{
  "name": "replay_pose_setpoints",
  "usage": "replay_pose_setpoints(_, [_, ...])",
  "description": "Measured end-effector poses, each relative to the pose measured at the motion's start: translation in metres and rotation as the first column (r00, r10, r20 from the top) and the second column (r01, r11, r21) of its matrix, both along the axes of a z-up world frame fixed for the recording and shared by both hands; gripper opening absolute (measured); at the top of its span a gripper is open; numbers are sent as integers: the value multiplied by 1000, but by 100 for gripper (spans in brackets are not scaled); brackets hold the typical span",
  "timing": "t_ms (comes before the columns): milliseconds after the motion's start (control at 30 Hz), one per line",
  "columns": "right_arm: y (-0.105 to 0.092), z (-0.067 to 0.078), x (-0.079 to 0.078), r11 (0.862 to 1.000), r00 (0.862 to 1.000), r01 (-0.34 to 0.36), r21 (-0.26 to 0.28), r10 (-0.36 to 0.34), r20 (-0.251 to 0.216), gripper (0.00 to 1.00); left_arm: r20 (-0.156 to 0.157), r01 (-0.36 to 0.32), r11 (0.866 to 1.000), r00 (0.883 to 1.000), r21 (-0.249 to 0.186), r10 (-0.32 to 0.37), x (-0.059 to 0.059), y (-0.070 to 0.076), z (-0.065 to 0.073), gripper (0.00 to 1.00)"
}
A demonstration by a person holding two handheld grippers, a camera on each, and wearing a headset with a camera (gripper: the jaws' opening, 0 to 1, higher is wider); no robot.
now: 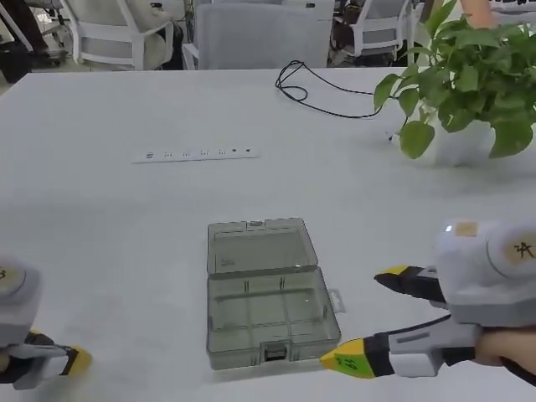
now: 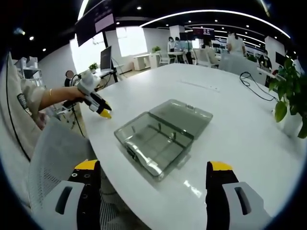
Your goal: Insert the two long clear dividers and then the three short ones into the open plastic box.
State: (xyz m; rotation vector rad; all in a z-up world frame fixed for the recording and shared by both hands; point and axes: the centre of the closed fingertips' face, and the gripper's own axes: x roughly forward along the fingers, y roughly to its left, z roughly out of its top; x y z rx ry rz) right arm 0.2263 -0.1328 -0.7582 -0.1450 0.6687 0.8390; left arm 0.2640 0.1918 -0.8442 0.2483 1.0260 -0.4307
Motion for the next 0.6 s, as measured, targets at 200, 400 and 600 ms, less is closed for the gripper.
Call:
replay_pose_setpoints(200, [-1, -2, 0, 1000, 1000, 10, -9, -10, -9, 91, -15, 9, 1000, 1000, 8, -9, -2, 0, -1, 32])
replay_pose_setpoints(400, [-3, -5, 1, 1000, 1000, 15, -19, -15, -18, 90, -22, 8, 1000, 1000, 23, -7, -3, 1, -1, 31])
replay_pose_setpoints(600, [-1, -7, -1, 999, 1000, -1, -32, 0, -26, 90, -26, -15, 1000, 1000, 11, 15, -3, 1, 0, 30])
